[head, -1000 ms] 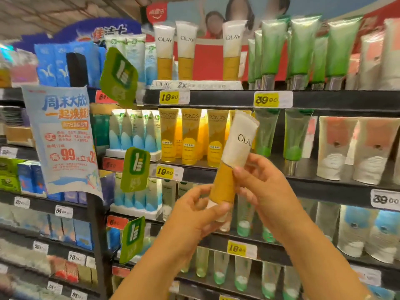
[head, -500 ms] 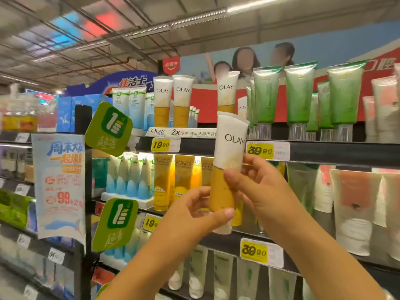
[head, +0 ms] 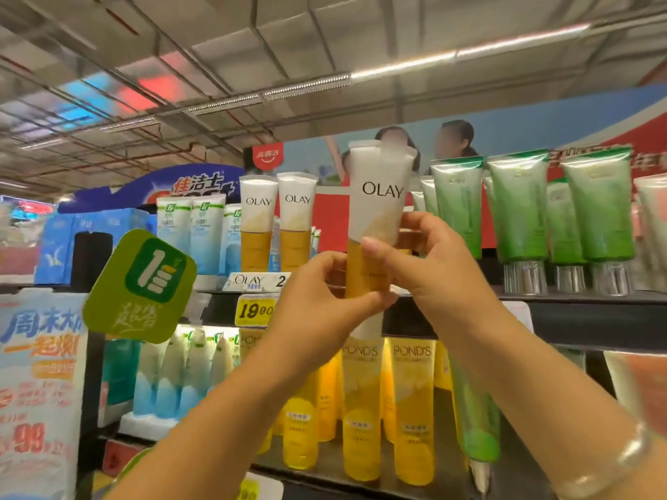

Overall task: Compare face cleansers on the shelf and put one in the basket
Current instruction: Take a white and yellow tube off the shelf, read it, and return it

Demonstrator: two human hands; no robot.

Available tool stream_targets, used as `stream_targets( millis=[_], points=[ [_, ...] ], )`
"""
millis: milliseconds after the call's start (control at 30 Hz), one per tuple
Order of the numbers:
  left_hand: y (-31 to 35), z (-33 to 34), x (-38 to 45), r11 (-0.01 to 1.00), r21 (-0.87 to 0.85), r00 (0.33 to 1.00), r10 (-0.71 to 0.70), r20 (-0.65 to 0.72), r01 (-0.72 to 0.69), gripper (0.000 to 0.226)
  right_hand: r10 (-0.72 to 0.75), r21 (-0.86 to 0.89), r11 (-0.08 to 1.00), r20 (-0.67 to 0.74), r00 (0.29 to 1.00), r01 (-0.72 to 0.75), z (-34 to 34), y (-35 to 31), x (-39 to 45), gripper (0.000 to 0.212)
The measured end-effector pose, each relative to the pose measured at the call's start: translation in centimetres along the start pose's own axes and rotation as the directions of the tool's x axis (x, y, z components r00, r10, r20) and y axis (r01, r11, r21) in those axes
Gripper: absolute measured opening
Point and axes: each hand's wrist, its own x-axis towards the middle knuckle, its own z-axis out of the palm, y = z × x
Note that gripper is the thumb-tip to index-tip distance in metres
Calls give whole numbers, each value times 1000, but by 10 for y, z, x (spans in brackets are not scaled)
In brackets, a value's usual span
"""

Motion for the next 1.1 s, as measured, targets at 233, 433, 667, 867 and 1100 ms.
stream_targets(
  millis=[233,433,667,867,1100],
  points=[
    [-6,-14,55,995,-60,996,77,-38,-79,28,-15,-195,981,-180,984,-21,-4,7,33,30],
    [-20,-17,87,994,-78,995,69,-69,-74,35,-50,-462,885,-208,977,-53,-5,22,48,47],
    [-39,-4,108,993,73,991,100,-84,-94,31,48,-622,767,-190,981,-158,3,36,68,39],
    [-47,-4,117,965,247,988,118,-103,-89,31,49,-699,691,-213,976,-187,7,45,76,48],
    [-47,-8,116,946,322,996,58,-65,-34,28,59,-688,697,-229,972,-205,9,48,80,50]
  ],
)
